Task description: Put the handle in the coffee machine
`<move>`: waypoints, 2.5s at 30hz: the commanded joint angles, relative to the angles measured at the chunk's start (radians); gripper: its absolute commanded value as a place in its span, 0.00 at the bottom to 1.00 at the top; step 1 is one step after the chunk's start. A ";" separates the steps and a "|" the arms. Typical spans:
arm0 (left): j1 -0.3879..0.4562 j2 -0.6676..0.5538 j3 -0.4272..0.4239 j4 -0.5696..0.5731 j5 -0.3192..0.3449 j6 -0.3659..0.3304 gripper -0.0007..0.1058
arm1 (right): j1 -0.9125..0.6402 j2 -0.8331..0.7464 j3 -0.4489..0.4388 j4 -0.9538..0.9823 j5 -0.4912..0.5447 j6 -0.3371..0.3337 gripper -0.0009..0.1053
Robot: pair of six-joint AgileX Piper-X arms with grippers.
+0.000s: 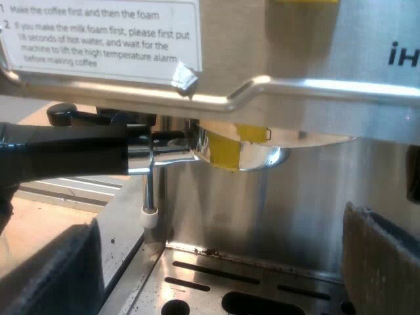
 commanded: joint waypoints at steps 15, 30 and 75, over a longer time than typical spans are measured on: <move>-0.005 -0.040 -0.040 0.049 0.254 0.020 0.01 | 0.000 -0.003 -0.002 0.002 0.006 -0.010 0.72; -0.104 -0.042 -0.040 -0.022 0.205 0.028 0.01 | 0.000 -0.003 -0.002 0.011 0.015 -0.010 0.72; -0.036 -0.044 -0.040 0.049 0.261 0.050 0.01 | -0.058 0.055 -0.002 0.017 -0.046 -0.010 0.48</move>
